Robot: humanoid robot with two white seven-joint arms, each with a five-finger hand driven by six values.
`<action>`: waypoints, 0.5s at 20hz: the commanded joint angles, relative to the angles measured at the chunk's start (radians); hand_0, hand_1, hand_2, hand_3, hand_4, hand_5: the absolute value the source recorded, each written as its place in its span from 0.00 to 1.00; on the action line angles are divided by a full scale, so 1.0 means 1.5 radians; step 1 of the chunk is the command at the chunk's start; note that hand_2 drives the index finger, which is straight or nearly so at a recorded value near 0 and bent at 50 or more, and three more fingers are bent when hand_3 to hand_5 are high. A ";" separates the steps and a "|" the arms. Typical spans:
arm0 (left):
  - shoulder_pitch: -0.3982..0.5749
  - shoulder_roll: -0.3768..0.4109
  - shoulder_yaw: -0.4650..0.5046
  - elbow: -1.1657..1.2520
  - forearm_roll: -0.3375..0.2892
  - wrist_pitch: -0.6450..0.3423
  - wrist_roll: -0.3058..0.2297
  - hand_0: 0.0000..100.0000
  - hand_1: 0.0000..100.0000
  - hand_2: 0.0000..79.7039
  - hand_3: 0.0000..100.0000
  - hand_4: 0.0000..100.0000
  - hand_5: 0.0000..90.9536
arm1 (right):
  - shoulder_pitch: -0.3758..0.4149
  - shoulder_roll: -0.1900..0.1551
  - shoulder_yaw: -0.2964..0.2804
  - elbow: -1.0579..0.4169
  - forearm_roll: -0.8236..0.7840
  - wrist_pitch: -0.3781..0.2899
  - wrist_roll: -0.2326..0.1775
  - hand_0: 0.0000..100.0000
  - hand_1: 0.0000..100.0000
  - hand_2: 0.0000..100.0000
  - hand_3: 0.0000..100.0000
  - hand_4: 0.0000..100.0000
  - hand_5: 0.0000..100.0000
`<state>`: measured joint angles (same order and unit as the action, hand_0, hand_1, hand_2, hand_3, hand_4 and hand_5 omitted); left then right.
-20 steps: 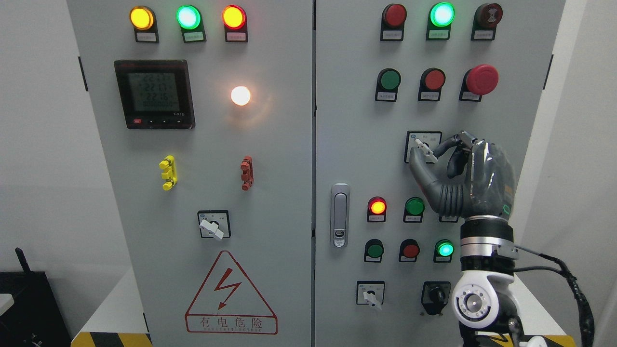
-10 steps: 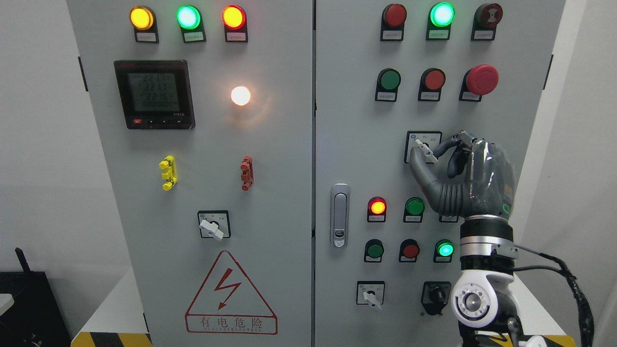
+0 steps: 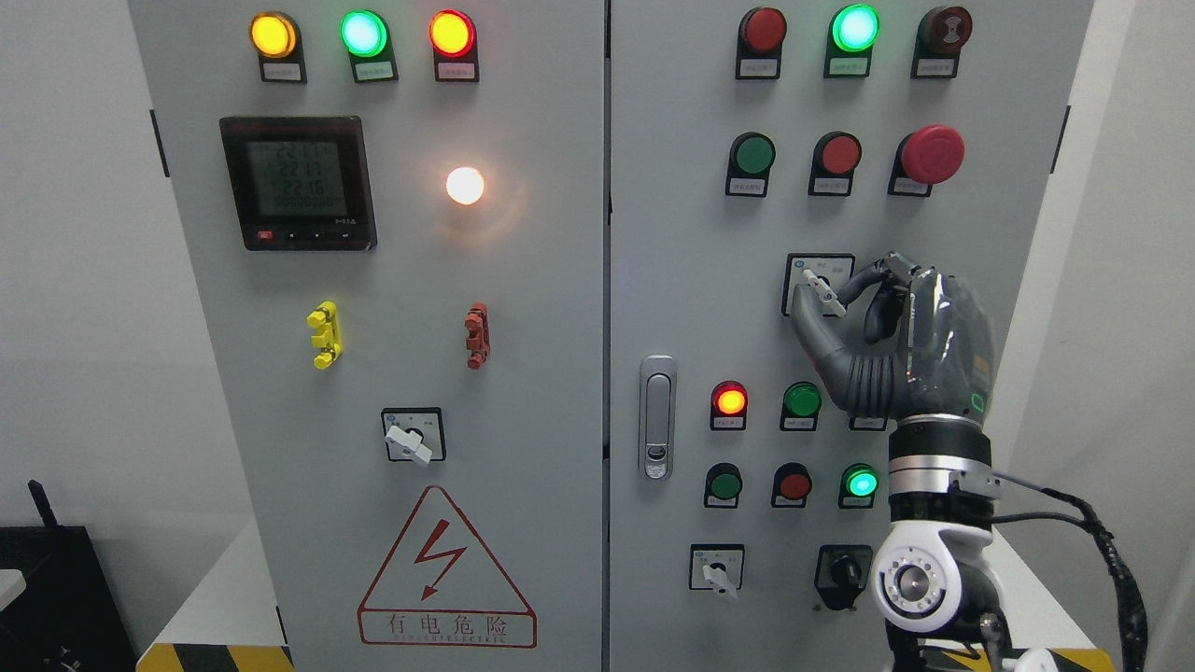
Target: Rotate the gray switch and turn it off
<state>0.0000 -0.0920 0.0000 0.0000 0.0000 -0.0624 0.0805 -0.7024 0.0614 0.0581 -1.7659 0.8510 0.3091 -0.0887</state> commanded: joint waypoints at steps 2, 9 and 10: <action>-0.006 0.000 0.005 -0.017 0.013 -0.003 0.000 0.12 0.39 0.00 0.00 0.00 0.00 | -0.001 0.001 0.003 0.001 0.000 0.002 0.003 0.36 0.46 0.68 1.00 0.97 1.00; -0.006 0.000 0.005 -0.017 0.013 -0.003 0.000 0.12 0.39 0.00 0.00 0.00 0.00 | -0.004 0.004 0.003 0.003 0.000 0.002 0.003 0.39 0.45 0.69 1.00 0.97 1.00; -0.006 0.000 0.005 -0.017 0.012 -0.002 0.000 0.12 0.39 0.00 0.00 0.00 0.00 | -0.004 0.004 0.003 0.003 0.000 0.002 0.003 0.39 0.45 0.69 1.00 0.97 1.00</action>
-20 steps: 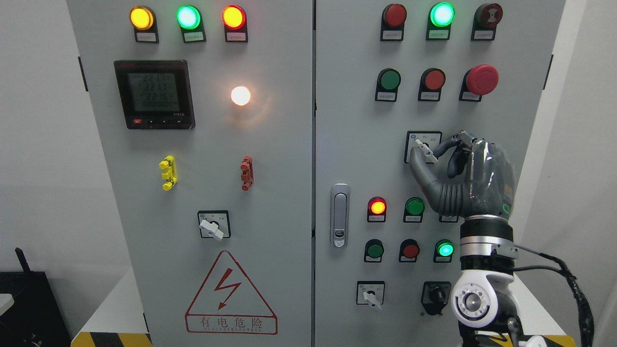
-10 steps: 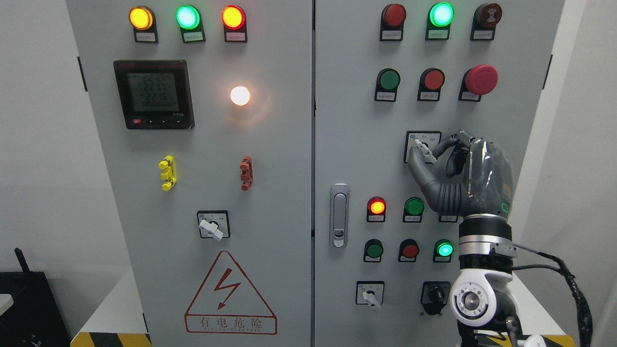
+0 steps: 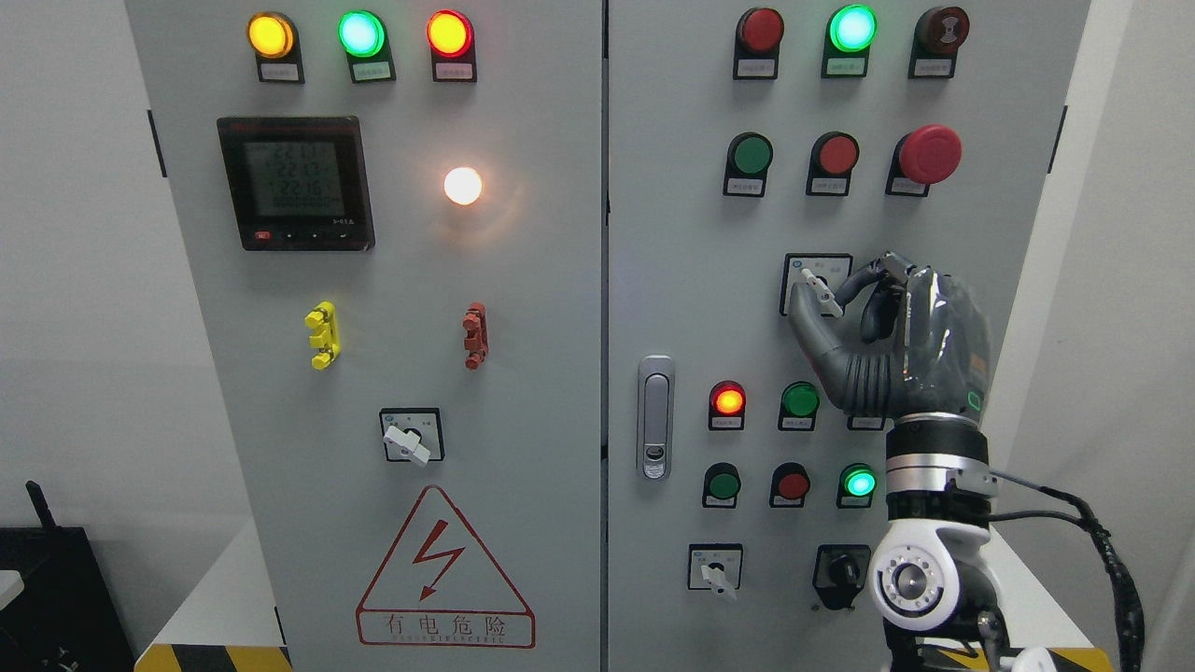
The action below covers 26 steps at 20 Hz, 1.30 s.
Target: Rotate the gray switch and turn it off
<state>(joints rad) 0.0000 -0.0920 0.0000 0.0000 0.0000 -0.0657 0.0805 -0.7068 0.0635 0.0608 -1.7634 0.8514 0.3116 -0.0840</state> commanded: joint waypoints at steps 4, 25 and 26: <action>-0.006 0.000 0.005 -0.017 0.012 -0.001 0.000 0.12 0.39 0.00 0.00 0.00 0.00 | -0.001 0.003 0.001 0.003 0.000 0.000 0.000 0.42 0.44 0.69 1.00 0.97 1.00; -0.006 0.000 0.005 -0.017 0.013 0.000 0.000 0.12 0.39 0.00 0.00 0.00 0.00 | -0.002 0.005 0.002 0.004 -0.001 0.000 -0.001 0.56 0.40 0.70 1.00 0.98 1.00; -0.006 0.000 0.005 -0.017 0.012 -0.001 0.000 0.12 0.39 0.00 0.00 0.00 0.00 | -0.002 0.005 0.002 0.004 -0.001 0.000 -0.001 0.56 0.40 0.70 1.00 0.98 1.00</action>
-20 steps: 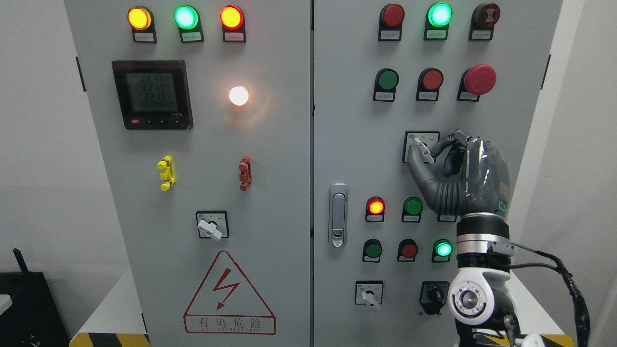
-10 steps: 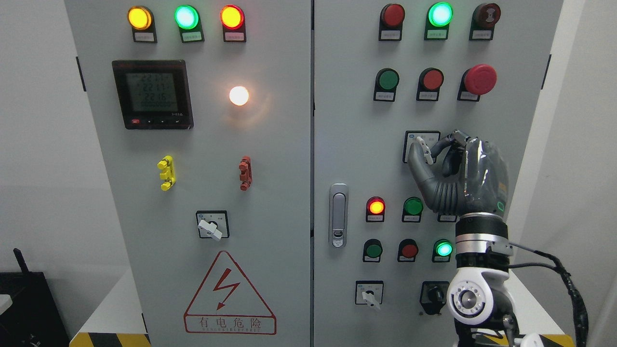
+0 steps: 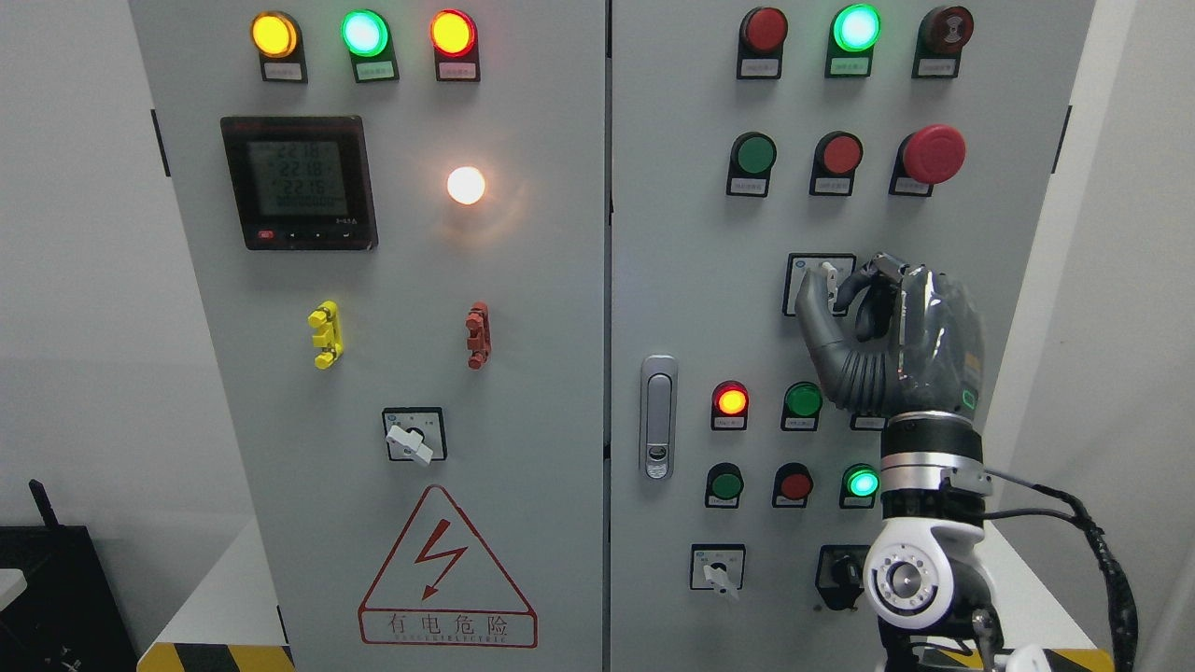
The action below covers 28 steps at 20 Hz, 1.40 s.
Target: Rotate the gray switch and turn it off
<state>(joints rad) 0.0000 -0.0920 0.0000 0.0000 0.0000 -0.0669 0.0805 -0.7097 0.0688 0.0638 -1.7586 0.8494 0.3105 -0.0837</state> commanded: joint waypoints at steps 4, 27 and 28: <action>-0.006 0.000 0.005 -0.017 0.012 0.000 0.000 0.12 0.39 0.00 0.00 0.00 0.00 | 0.000 0.001 0.000 0.000 -0.001 0.000 -0.001 0.46 0.40 0.70 1.00 0.98 1.00; -0.006 0.000 0.005 -0.017 0.012 0.000 0.000 0.12 0.39 0.00 0.00 0.00 0.00 | 0.019 -0.004 0.000 -0.013 -0.002 -0.047 -0.045 0.32 0.41 0.69 1.00 0.98 1.00; -0.006 0.000 0.005 -0.017 0.013 0.000 0.000 0.12 0.39 0.00 0.00 0.00 0.00 | 0.025 -0.006 -0.001 -0.018 -0.002 -0.055 -0.050 0.32 0.41 0.69 1.00 0.98 1.00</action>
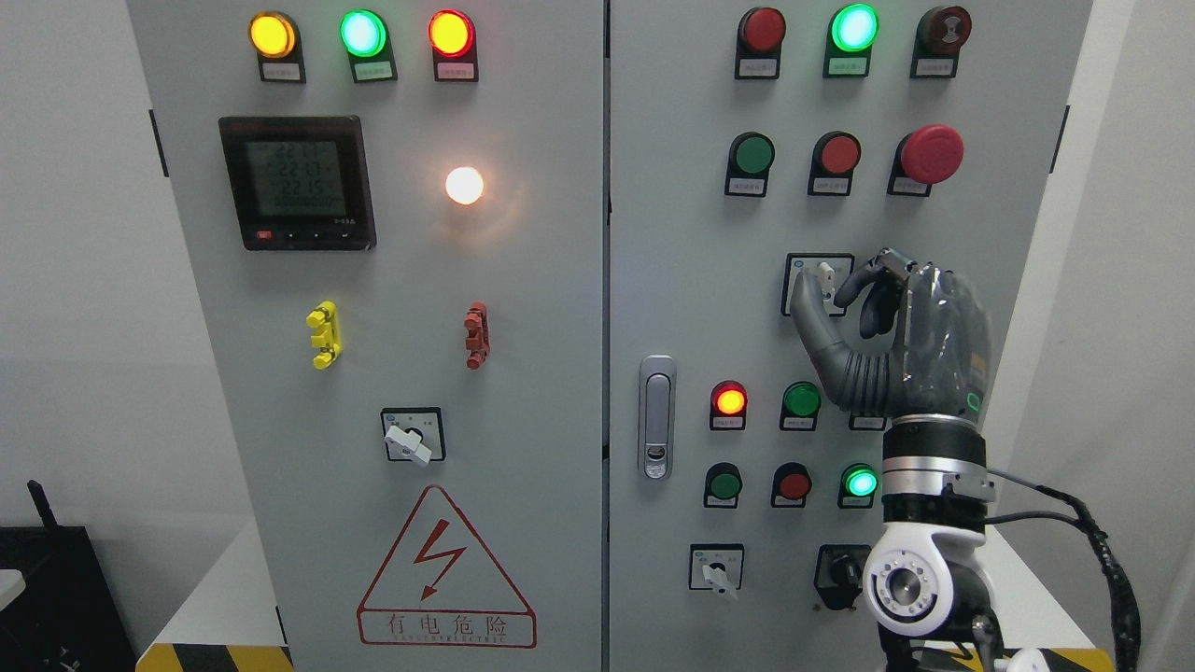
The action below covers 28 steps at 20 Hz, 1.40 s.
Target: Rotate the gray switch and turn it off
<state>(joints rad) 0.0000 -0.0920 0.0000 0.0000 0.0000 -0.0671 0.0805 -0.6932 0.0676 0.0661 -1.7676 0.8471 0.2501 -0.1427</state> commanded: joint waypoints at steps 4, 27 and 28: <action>-0.006 0.000 0.005 -0.017 0.013 0.000 -0.001 0.12 0.39 0.00 0.00 0.00 0.00 | 0.033 -0.010 -0.008 -0.028 -0.001 -0.058 -0.039 0.32 0.40 0.69 1.00 0.98 1.00; -0.006 0.000 0.005 -0.017 0.013 0.000 -0.001 0.12 0.39 0.00 0.00 0.00 0.00 | 0.202 -0.164 -0.036 -0.143 -0.005 -0.300 -0.064 0.35 0.21 0.18 0.12 0.00 0.00; -0.006 0.000 0.005 -0.017 0.012 0.000 -0.001 0.12 0.39 0.00 0.00 0.00 0.00 | 0.202 -0.164 -0.036 -0.145 -0.005 -0.300 -0.064 0.34 0.21 0.17 0.11 0.00 0.00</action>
<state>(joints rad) 0.0000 -0.0920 0.0000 0.0000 0.0000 -0.0680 0.0805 -0.4291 -0.0881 0.0155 -1.9197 0.8400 -0.1987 -0.2478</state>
